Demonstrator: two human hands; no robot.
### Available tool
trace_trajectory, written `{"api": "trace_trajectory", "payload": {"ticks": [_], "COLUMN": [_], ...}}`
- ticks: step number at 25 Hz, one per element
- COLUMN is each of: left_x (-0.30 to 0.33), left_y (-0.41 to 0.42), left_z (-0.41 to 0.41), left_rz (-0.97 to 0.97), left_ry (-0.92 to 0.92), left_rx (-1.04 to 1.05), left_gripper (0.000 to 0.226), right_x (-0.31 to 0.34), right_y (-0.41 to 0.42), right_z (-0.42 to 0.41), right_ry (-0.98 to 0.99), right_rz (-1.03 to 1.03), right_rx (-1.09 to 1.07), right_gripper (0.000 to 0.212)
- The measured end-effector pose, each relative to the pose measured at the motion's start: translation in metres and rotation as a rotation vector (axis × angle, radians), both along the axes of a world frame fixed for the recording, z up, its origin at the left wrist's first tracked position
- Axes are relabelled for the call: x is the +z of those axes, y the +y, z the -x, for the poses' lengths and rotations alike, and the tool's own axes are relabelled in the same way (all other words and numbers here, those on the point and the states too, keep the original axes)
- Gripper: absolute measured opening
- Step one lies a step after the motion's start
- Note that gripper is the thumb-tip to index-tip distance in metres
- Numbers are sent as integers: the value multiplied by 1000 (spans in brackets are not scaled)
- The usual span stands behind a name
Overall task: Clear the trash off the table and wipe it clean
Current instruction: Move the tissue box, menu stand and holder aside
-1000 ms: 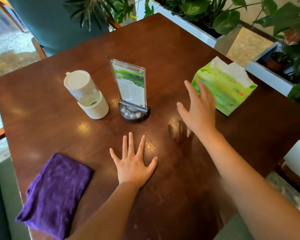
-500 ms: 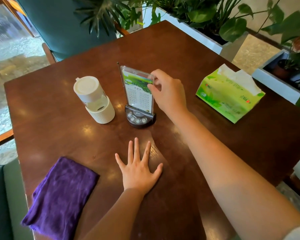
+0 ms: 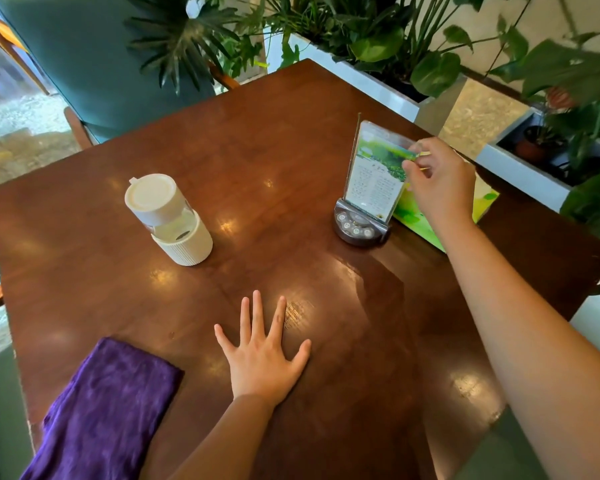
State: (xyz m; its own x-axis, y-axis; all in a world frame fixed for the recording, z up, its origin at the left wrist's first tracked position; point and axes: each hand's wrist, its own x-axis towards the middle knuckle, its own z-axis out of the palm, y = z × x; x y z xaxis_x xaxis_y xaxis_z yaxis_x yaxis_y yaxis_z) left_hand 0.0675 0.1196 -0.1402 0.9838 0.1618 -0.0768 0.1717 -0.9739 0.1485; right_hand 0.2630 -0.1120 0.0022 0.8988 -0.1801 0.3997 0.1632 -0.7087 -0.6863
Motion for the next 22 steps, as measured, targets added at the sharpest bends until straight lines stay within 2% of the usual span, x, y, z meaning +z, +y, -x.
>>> {"api": "trace_trajectory", "payload": {"ticks": [4,8,11,13,16,18,22], "left_x": [-2,-3,-1,2,4,4,1], "left_y": [1,-1,-2,-2,-1,0,0], "left_z": [-1,-1,-2,-3,-3,-2,0], "left_rz": [-9,0,3,-3,22,31,47], "left_ry": [-9,-26,-18,4,12,10,-21], "left_rx": [-2,1,-1,-8,-14,-20,-21], "left_gripper": [77,78,78,78,78,78,78], "right_x": [-3,-2,-1,-4,-14,-19,-17], "right_y": [-6,-3,6,28,80,109,130], "right_z": [1,1,11,27,53,57,45], "right_ry": [-47,0,72,-3,-142,-146,-172], "right_rz": [50,56,-97,-110,96,192,61], "right_rx": [-22,-37,-74,-136,-86,-36,-160], "right_gripper": [16,28,49,63,59,58,63]}}
